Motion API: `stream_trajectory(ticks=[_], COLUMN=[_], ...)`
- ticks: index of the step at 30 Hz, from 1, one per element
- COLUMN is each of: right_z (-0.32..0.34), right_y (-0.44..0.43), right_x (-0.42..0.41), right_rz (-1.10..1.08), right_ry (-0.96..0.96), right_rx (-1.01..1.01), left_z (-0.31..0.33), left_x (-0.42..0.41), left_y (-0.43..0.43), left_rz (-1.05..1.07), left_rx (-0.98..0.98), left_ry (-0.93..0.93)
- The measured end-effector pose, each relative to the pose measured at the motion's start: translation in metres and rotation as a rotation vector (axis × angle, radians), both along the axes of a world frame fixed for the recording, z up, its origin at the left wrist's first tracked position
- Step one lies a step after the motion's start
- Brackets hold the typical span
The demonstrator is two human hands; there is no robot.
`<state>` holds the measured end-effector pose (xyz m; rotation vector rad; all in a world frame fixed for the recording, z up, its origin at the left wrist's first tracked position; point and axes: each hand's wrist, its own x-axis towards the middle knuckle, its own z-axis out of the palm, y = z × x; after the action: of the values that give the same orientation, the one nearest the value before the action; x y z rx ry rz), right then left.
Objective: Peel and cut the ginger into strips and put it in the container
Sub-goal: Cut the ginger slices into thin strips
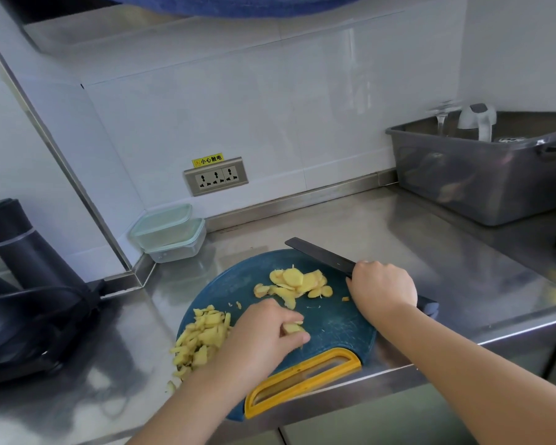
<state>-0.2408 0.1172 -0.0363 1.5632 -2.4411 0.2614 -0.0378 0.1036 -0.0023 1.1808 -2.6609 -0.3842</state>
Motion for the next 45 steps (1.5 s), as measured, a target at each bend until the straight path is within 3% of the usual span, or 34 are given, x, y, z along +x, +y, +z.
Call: stream_trajectory(ticks=[5,12,16,20,26,39,45], right_z=[0.007,0.026,0.047,0.066,0.064,0.057,0.056], right_y=[0.000,0.018,0.044,0.081,0.105,0.098,0.097], right_x=[0.000,-0.008,-0.008,0.005,0.022,0.048,0.049], right_rz=[0.020,-0.018,0.020,0.125,0.165,0.183,0.146], right_ry=[-0.010,-0.228,-0.518,-0.826,-0.719,-0.680,-0.715], right_rx=[0.049,-0.003,0.055,0.289,0.494,0.555,0.508], left_z=[-0.018,-0.019,-0.020,-0.022,-0.032,-0.043,-0.044], left_x=[0.001,0.008,0.007,0.005,0.008,0.005,0.013], left_y=[0.024,0.019,0.027,0.033,0.035,0.029,0.027], left_rz=[0.011,0.006,0.105,0.206,0.179,0.148,0.103], left_rx=[-0.220,-0.167,-0.209,-0.244,-0.268,-0.245,-0.294], left_ry=[0.026,0.067,0.151,0.212,0.335,0.527,0.507])
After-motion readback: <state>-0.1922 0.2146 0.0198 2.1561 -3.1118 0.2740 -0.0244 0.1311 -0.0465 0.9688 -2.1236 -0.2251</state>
